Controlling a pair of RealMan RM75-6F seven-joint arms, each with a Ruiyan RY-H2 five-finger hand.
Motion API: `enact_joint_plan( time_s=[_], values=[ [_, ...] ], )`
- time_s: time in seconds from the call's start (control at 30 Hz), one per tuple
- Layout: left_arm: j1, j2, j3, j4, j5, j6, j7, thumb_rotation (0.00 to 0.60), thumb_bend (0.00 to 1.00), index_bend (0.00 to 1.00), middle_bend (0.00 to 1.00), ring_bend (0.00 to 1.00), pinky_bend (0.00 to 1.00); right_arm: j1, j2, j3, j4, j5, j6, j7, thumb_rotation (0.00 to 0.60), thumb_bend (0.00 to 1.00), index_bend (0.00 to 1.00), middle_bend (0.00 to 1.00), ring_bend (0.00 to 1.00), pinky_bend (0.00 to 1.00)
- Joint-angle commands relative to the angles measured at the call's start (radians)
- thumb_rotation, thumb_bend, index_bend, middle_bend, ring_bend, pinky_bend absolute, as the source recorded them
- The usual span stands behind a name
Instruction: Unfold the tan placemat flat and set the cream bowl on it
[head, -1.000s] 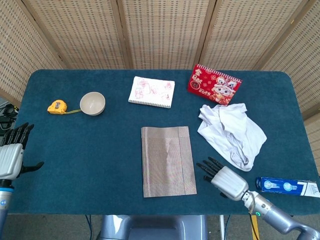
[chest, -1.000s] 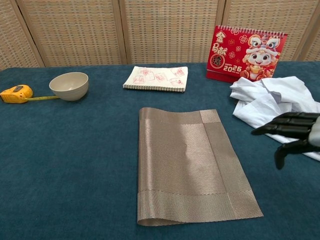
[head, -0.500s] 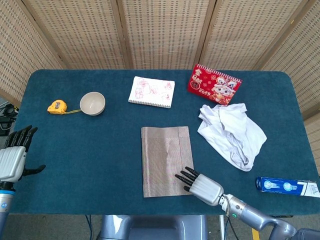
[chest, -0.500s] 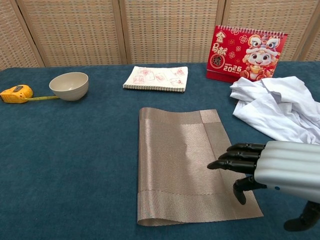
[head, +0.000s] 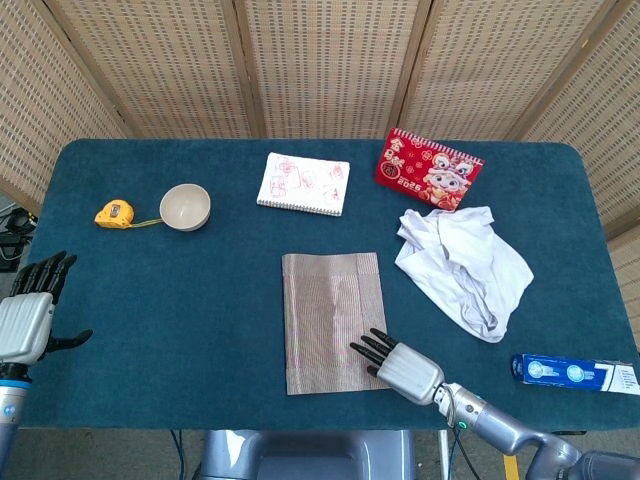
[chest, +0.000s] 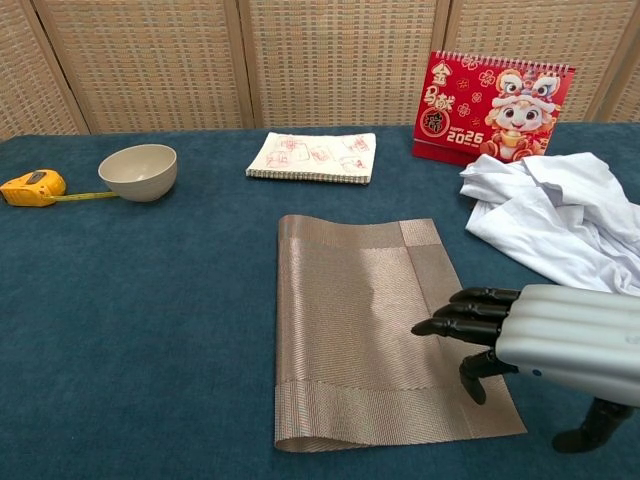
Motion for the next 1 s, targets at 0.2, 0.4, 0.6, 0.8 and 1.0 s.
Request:
enact_joint_plan(
  time_s=[0.2,0.4,0.6,0.8,1.0],
  values=[
    [-0.002,0.001,-0.002,0.005,-0.005,-0.009,-0.003,0.600,0.00,0.00,0.00,0.00,0.00,0.012,-0.029,0.007,0.012,0.025,-0.008,-0.017,0.600,0.25,0.45,0.00,0.00,0.00],
    [-0.003,0.002,-0.004,0.009,-0.009,-0.013,-0.007,0.600,0.00,0.00,0.00,0.00,0.00,0.017,-0.046,0.003,0.029,0.037,-0.013,-0.031,0.600,0.26,0.45,0.00,0.00,0.00],
    [-0.002,0.002,-0.006,0.011,-0.008,-0.012,-0.009,0.600,0.00,0.00,0.00,0.00,0.00,0.026,-0.060,0.009,0.035,0.052,-0.012,-0.030,0.600,0.30,0.46,0.00,0.00,0.00],
    [-0.003,0.001,-0.007,0.013,-0.012,-0.016,-0.009,0.600,0.00,0.00,0.00,0.00,0.00,0.038,-0.072,0.014,0.033,0.063,-0.009,-0.031,0.600,0.38,0.46,0.00,0.00,0.00],
    [-0.004,0.001,-0.006,0.013,-0.011,-0.018,-0.008,0.600,0.00,0.00,0.00,0.00,0.00,0.043,-0.077,0.012,0.032,0.071,-0.003,-0.028,0.600,0.41,0.46,0.00,0.00,0.00]
  ],
)
